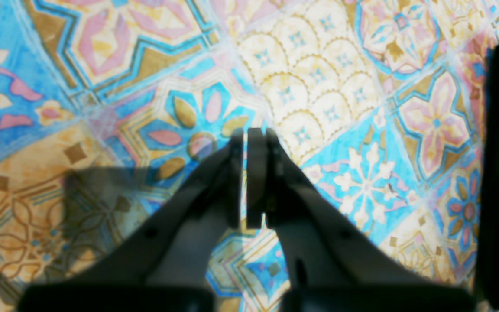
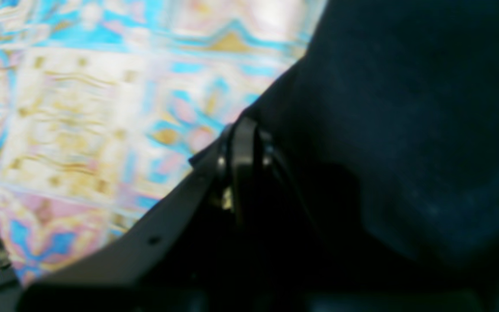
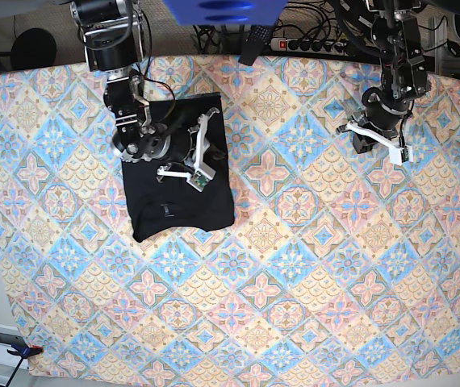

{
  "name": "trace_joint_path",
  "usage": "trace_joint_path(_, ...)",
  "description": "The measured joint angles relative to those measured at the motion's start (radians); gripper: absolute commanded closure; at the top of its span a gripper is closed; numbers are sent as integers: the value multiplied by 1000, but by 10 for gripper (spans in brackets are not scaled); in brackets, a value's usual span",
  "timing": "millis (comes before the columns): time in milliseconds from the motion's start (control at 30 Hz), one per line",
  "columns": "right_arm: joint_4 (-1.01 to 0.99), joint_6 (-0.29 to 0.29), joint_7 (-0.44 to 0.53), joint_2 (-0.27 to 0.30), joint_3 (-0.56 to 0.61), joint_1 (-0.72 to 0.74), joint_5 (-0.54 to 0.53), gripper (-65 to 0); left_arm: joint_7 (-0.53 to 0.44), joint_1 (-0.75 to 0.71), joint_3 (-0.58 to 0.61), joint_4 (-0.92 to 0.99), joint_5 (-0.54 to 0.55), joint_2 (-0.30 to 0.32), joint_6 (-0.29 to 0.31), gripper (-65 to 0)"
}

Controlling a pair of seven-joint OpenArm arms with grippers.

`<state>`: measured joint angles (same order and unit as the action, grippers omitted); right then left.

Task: Fold the T-shirt properly
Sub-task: 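Drag the folded black bundle with the right gripper away from the left gripper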

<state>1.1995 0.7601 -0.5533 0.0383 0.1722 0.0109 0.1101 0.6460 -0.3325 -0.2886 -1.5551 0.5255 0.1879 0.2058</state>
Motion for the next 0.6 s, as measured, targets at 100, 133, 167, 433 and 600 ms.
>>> trace_joint_path(100, -4, 3, -18, 18, -49, 27, 12, 0, 0, 0, -1, 0, 0, 0, 0, -8)
trace_joint_path(133, -4, -2, -23, 36, -54, 36, 16, 0, 0, 0, 0, 0, 0, 0, 0, -8)
trace_joint_path(167, -4, -12, -24, 54, -61, 40, 23, 0, 0, 0, 0, 0, 0, 0, 0, -8)
trace_joint_path(433, -8, -34, -50, 123, -70, 85, 55, 0, -2, 0, -2, 0, 0, 1, 0, -8)
trace_joint_path(600, 0, -39, -53, 129, -74, 86, 68, 0, 0, 0, -2, 0, 3, 0, 0, -8)
